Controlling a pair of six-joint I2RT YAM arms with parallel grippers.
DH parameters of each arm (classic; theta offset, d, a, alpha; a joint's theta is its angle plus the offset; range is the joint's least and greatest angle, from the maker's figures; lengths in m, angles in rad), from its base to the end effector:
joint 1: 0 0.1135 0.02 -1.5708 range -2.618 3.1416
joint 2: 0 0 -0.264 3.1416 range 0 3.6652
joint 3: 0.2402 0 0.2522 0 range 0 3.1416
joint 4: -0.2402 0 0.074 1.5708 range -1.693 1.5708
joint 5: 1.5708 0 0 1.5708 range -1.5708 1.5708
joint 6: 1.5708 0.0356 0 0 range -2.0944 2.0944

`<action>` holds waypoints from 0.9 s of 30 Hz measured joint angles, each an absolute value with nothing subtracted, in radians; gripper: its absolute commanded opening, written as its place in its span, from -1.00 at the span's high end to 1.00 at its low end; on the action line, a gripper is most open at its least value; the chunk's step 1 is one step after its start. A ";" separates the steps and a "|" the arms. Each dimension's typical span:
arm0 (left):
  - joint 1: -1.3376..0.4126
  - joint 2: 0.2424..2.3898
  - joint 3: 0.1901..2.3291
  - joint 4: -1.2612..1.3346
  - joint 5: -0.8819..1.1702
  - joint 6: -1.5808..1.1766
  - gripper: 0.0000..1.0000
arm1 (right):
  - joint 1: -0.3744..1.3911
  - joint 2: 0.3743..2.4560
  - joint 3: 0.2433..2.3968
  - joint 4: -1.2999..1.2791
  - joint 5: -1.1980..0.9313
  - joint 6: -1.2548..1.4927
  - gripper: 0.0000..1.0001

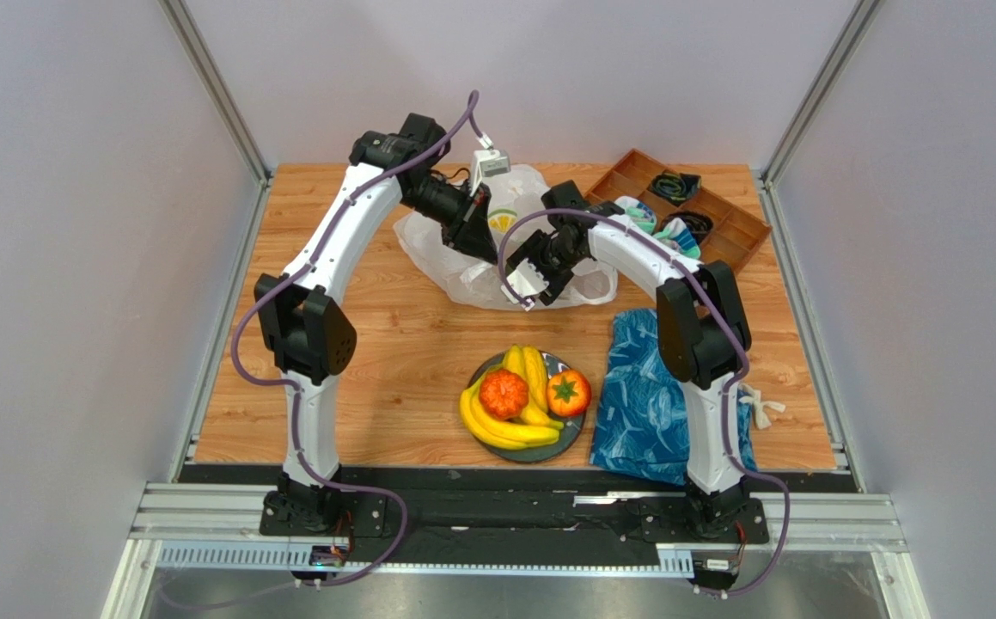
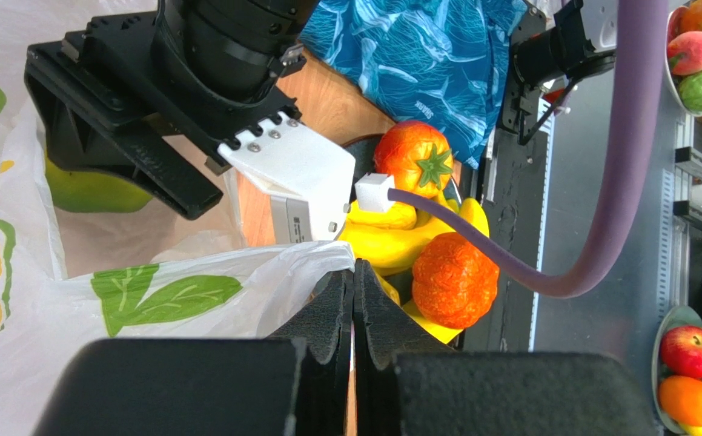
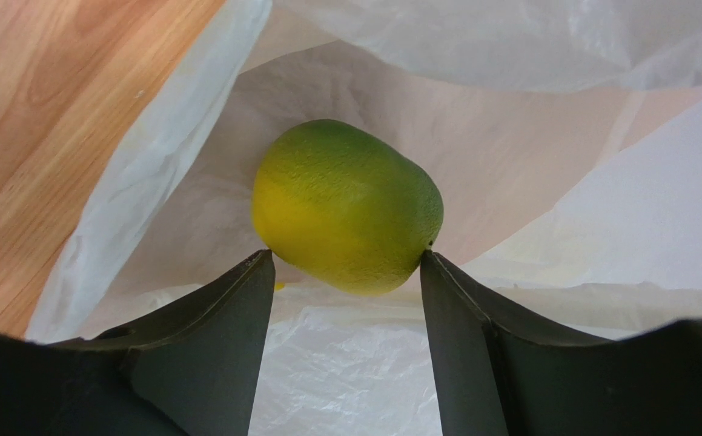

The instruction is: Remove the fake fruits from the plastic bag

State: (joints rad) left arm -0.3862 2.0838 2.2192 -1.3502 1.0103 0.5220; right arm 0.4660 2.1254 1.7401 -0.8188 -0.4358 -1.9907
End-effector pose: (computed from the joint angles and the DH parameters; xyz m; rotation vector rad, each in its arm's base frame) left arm 0.3745 -0.1848 0.3489 1.2804 2.0731 -1.3082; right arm 0.3923 0.2141 0.2023 -2.4656 0.7665 0.0827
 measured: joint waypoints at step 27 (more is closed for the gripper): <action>-0.405 2.084 2.213 -1.351 1.006 0.522 1.00 | 0.526 2.297 1.899 -0.931 -0.427 -1.995 0.75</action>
